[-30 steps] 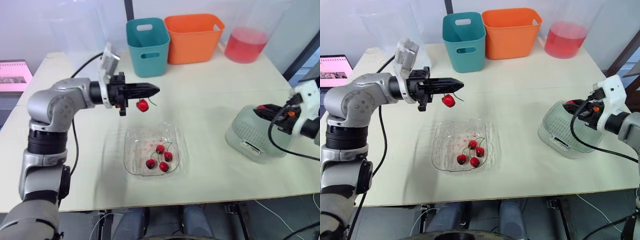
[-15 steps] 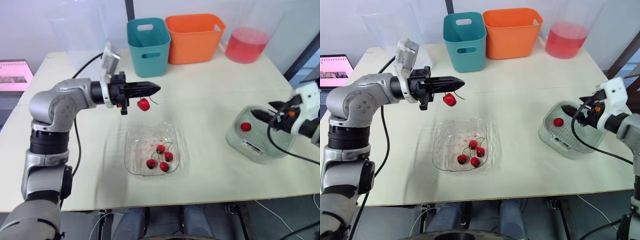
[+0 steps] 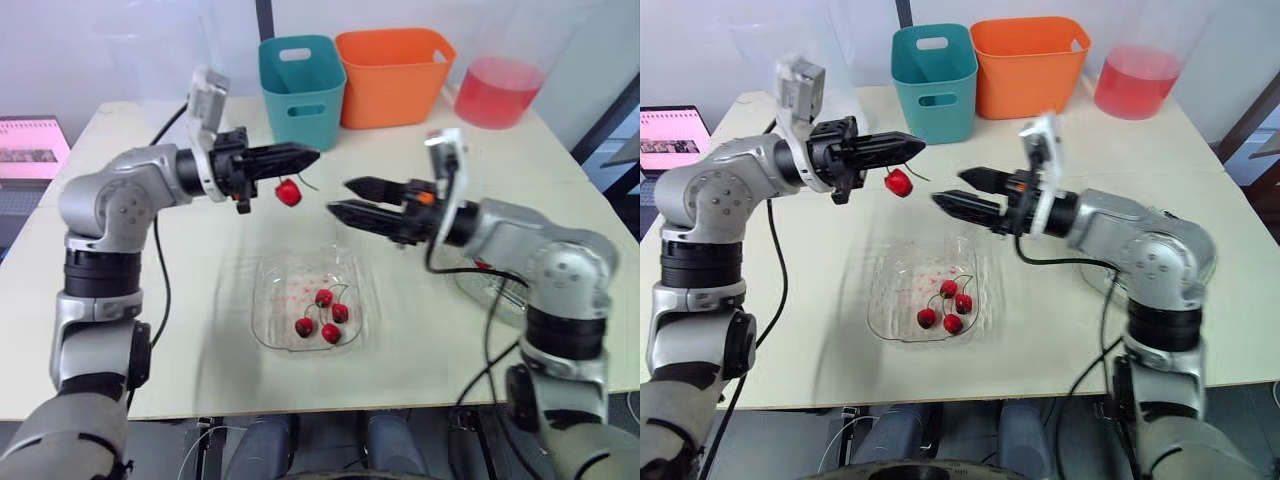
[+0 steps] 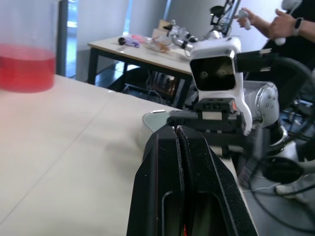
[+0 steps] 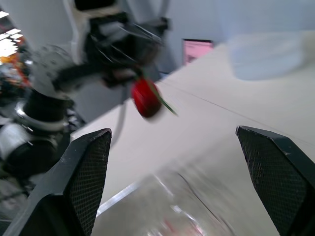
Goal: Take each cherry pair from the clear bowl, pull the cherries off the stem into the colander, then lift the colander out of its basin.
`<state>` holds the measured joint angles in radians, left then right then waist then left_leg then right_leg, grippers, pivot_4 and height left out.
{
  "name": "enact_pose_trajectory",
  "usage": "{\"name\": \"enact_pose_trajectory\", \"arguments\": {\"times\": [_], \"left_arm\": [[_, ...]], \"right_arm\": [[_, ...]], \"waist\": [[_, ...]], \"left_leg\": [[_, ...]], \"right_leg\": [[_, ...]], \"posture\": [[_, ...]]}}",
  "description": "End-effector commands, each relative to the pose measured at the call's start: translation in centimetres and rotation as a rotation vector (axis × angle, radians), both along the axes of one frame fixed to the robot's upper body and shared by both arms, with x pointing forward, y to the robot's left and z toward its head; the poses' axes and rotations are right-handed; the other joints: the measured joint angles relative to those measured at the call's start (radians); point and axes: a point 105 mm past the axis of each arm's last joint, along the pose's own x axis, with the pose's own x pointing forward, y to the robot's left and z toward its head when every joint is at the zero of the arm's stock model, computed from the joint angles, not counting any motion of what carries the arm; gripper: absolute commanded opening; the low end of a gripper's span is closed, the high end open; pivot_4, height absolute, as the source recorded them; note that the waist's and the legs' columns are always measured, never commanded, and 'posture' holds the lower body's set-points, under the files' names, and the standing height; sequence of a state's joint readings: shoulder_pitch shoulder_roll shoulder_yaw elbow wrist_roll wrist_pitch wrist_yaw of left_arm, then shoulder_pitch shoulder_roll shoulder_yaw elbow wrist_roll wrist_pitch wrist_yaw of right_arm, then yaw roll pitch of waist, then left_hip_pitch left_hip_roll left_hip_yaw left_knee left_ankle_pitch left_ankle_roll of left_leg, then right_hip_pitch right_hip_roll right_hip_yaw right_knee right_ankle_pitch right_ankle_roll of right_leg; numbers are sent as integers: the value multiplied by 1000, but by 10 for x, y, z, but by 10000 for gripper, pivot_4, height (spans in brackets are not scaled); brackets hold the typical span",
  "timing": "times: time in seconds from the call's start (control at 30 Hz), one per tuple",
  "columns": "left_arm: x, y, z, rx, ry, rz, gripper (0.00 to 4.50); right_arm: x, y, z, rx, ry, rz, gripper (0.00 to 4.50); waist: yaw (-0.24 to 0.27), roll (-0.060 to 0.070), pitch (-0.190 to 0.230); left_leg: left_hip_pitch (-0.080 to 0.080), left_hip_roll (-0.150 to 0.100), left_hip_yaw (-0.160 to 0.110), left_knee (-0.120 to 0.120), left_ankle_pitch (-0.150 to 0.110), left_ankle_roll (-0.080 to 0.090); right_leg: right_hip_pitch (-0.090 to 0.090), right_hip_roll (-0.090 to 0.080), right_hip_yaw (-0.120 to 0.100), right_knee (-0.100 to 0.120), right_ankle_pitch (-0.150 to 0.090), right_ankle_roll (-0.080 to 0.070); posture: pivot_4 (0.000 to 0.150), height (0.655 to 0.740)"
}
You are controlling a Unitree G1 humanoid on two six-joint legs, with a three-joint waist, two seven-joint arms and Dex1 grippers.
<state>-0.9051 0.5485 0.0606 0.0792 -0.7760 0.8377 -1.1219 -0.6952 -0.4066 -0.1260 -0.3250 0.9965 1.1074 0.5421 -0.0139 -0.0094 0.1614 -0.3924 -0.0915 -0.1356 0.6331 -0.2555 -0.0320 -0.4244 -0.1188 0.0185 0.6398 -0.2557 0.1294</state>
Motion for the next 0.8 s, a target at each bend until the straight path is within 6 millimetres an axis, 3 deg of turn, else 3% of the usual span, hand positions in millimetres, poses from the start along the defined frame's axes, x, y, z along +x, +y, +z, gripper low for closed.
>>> {"name": "enact_pose_trajectory", "arguments": {"times": [0.03,0.2,0.53,0.63,0.8], "left_arm": [[-10,-1,13,-4,-67,-27,0],[-15,-2,11,5,-59,-54,0],[-17,-4,9,7,-53,-51,0],[-16,-4,9,5,-53,-49,0],[-15,-4,10,0,-54,-45,0]], "right_arm": [[-4,18,6,40,-24,56,42817],[-1,37,-1,38,-19,90,42817],[2,45,5,72,-27,105,42817],[2,46,6,78,-27,106,34918],[-1,47,5,78,-23,117,11068]], "waist": [[-4,0,0],[-11,0,0],[-29,0,0],[-31,0,0],[-31,0,0]], "left_leg": [[0,0,0,0,0,0],[0,0,0,-1,0,0],[0,0,-1,-1,0,0],[1,1,-1,-2,0,0],[1,1,-1,-2,0,0]], "right_leg": [[0,0,0,0,0,0],[-2,0,0,5,0,0],[-2,0,0,5,0,0],[-2,1,0,5,0,0],[-3,1,0,5,0,0]], "posture": [[1500,7400],[1500,7400],[1500,7400],[1500,7400],[1500,7400]]}}
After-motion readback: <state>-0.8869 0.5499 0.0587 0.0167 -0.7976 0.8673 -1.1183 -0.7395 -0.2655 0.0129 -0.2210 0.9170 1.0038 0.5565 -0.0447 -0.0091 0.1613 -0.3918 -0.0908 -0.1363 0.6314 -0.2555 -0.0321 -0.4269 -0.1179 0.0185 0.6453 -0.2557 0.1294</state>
